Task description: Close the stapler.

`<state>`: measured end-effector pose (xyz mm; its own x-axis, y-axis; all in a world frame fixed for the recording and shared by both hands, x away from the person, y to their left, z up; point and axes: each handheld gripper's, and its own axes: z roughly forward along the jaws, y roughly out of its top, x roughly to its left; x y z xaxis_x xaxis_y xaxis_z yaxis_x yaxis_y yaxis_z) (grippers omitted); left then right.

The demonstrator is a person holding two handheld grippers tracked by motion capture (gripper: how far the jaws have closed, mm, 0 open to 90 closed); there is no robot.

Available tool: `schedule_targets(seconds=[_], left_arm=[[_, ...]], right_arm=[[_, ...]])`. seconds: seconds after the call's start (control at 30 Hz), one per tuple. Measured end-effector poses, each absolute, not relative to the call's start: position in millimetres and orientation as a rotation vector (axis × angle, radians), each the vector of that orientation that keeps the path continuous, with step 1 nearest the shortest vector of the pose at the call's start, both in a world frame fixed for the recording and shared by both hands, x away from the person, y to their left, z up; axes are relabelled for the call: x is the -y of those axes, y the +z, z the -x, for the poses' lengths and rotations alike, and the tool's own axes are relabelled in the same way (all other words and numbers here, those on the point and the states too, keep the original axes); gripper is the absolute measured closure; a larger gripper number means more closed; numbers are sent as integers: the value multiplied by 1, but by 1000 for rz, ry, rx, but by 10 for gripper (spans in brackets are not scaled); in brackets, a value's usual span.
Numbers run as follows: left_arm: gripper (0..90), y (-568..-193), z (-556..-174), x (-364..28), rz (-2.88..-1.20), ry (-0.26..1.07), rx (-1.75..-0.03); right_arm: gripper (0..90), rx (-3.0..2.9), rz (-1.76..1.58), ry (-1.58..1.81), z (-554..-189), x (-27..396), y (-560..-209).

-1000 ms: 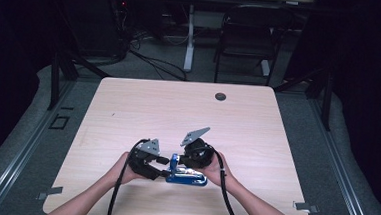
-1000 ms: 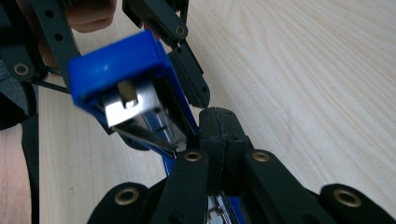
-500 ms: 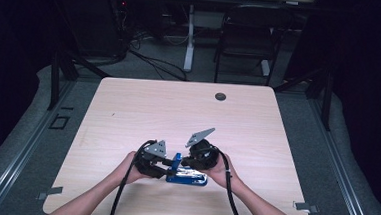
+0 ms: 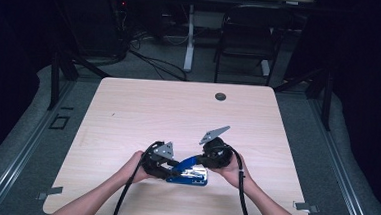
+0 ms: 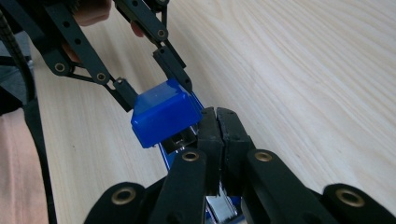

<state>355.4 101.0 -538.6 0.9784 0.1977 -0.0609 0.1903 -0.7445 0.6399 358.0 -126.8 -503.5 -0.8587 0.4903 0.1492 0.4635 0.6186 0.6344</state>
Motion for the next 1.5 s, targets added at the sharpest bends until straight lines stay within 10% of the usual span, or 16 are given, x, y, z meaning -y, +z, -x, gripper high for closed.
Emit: schedule_targets(seconds=[1.0,1.5], left_arm=[[582,-547,-357,-93,-2493,9,-303],[237,-538,-368,-120,-2422,29,-459]], right_arm=[[707,-2798,-874,973,-355,133,-495],[462,-2853,-1013,853,-365,143,-510]])
